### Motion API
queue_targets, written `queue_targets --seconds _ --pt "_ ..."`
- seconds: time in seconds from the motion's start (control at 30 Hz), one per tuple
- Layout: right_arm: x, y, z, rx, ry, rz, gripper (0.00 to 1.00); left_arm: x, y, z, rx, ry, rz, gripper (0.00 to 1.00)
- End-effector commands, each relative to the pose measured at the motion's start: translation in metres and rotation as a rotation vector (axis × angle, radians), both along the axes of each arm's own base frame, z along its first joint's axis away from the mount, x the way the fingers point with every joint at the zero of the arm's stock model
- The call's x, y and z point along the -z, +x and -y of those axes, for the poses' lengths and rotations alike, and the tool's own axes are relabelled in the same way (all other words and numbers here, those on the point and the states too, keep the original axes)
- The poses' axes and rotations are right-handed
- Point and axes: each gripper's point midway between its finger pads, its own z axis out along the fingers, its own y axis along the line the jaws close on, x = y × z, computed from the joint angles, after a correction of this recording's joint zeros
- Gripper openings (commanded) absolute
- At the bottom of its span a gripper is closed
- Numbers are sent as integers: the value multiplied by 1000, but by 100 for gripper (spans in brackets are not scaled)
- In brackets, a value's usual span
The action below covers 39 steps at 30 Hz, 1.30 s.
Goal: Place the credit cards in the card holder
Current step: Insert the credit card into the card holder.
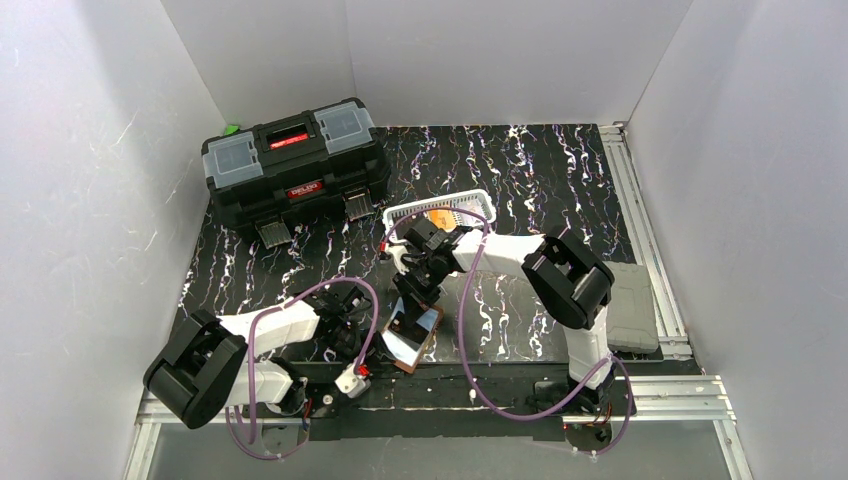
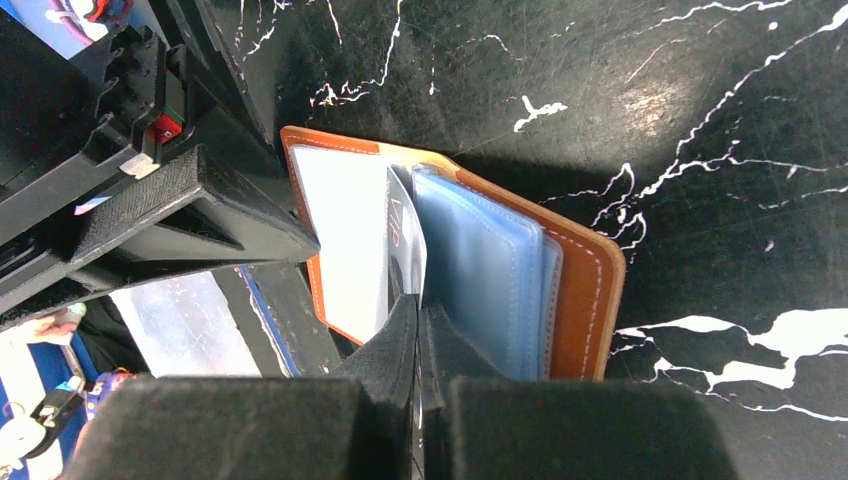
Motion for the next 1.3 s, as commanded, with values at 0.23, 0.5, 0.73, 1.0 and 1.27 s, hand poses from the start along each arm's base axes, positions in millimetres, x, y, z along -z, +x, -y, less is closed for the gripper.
queue_targets --seconds 0.23,0.5,0.73,1.0,1.27 --pt "22 -10 28 -90 -121 47 1 13 25 -6 78 34 228 33" --pt "14 -2 21 -103 -105 67 1 14 26 -6 76 42 234 31" --pt "10 -7 8 -102 -99 91 22 14 27 -7 70 52 232 31" --pt "11 3 14 -13 -150 202 38 14 26 -8 70 52 233 30" --pt "-2 -1 3 -21 -112 231 41 14 28 -8 67 60 239 30"
